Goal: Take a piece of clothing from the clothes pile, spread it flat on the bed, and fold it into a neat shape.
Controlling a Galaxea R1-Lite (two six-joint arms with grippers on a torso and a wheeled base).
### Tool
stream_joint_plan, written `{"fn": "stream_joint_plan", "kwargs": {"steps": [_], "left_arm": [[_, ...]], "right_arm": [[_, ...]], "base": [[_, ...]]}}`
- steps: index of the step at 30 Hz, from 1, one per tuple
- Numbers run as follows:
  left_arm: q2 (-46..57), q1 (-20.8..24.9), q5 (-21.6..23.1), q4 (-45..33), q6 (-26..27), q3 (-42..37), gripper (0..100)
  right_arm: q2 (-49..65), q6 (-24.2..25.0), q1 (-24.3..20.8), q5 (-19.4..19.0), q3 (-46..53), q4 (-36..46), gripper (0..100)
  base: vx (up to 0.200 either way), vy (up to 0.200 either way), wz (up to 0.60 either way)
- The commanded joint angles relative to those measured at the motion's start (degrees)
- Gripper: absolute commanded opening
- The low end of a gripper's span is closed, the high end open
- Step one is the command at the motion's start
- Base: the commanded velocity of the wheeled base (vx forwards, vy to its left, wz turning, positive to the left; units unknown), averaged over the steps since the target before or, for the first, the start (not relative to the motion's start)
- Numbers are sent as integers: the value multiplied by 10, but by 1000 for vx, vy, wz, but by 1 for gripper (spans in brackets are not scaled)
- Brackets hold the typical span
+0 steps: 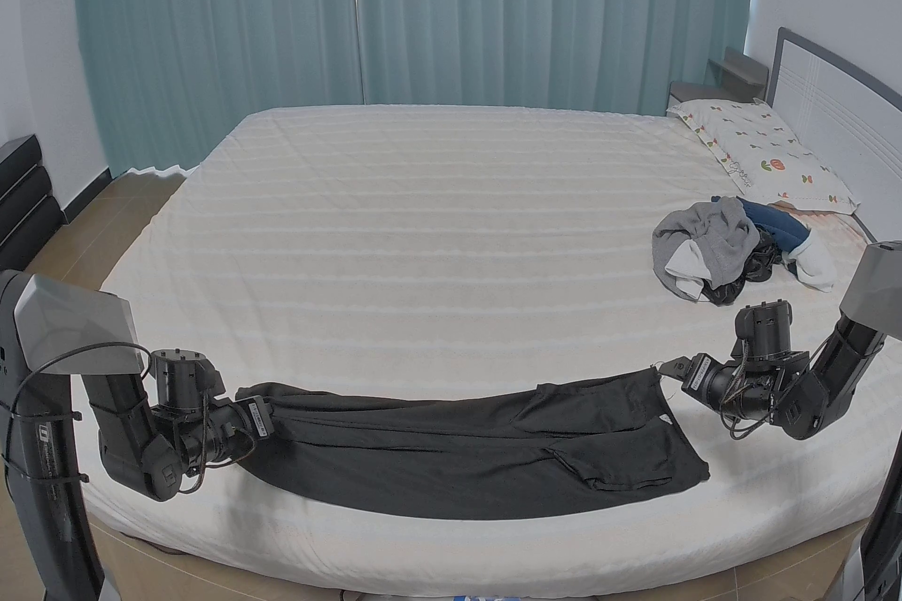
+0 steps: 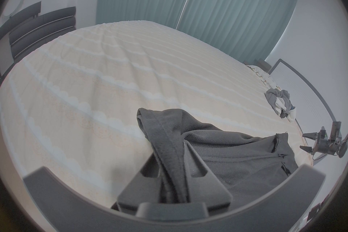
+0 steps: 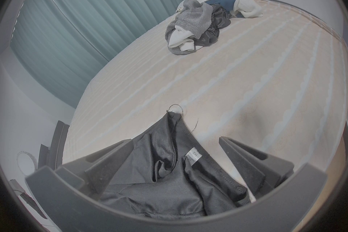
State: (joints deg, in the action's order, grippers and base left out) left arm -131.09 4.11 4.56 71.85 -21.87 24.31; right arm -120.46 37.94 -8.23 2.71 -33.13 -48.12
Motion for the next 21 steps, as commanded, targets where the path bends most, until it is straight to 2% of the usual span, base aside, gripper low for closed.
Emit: {"fn": "stream_joint_plan", "kwargs": {"steps": [1, 5, 15, 21], "left_arm": [[7, -11, 11, 0, 0, -1, 0], [0, -8, 29, 8, 0, -14, 0], [-8, -6, 29, 9, -9, -15, 0], [-9, -6, 29, 9, -10, -11, 0]], "right_arm": [[1, 1, 2, 0, 0, -1, 100], [0, 2, 6, 0, -1, -1, 100], [0, 4, 3, 0, 1, 0, 100], [0, 4, 2, 0, 0, 0, 100]], "base": [[0, 0, 0], [0, 0, 0], [0, 0, 0], [-200, 0, 0]]}}
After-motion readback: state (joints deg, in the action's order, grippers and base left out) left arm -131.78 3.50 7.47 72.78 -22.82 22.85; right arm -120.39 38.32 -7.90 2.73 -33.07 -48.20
